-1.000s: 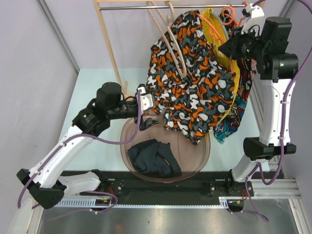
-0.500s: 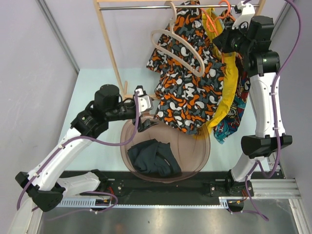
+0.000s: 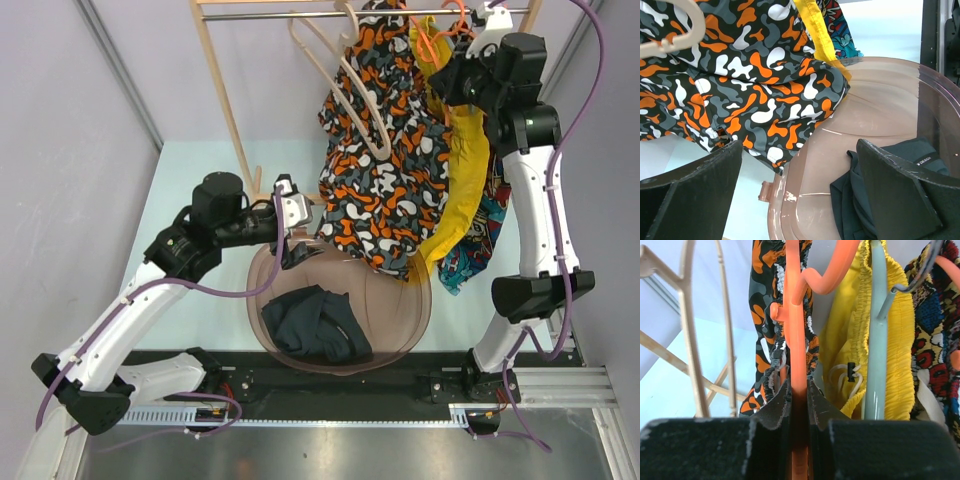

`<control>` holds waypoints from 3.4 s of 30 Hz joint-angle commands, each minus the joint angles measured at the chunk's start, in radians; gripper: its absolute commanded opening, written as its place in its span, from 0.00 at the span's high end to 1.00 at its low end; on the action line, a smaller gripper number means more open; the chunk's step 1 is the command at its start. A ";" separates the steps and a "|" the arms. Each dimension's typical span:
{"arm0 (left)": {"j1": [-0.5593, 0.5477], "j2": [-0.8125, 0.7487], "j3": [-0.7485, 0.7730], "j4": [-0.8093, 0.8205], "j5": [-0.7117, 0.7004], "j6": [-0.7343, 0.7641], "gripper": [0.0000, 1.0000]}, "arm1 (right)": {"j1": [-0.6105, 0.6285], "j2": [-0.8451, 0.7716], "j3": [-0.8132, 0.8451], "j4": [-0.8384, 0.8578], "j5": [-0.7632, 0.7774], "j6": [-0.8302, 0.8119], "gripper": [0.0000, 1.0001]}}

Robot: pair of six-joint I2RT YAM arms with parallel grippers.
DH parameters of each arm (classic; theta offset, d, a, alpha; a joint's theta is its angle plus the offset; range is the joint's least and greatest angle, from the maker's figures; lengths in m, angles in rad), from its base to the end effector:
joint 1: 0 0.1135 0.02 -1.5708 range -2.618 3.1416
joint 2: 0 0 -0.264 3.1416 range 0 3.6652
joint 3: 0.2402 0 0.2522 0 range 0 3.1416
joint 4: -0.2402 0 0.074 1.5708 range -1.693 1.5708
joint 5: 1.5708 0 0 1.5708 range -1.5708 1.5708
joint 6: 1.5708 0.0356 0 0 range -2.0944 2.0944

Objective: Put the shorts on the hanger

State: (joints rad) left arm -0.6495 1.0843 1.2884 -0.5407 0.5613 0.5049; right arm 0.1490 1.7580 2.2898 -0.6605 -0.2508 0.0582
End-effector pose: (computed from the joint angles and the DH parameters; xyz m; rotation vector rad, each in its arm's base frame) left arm 0.1658 -0.1497 0.4209 1.3368 1.3541 -0.6315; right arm 0.3522 0.0618 0.5349 -0.2651 1.6883 0.3674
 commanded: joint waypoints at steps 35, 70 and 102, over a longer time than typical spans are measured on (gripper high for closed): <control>0.191 -0.070 -0.166 0.146 0.126 -0.256 0.00 | 0.069 -0.793 -0.723 -0.037 -0.269 -0.371 0.00; 0.266 -0.156 -0.232 -0.030 0.112 -0.108 0.00 | 0.709 -0.281 -1.362 0.468 0.682 -1.229 0.62; 0.427 -0.080 -0.239 -0.089 0.200 -0.171 0.00 | 0.469 -0.616 -1.264 0.126 0.365 -1.213 0.04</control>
State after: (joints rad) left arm -0.2348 0.9962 1.0470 -0.5854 0.7151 0.3382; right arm 0.6018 1.2621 0.9901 -0.2802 0.2150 -1.1969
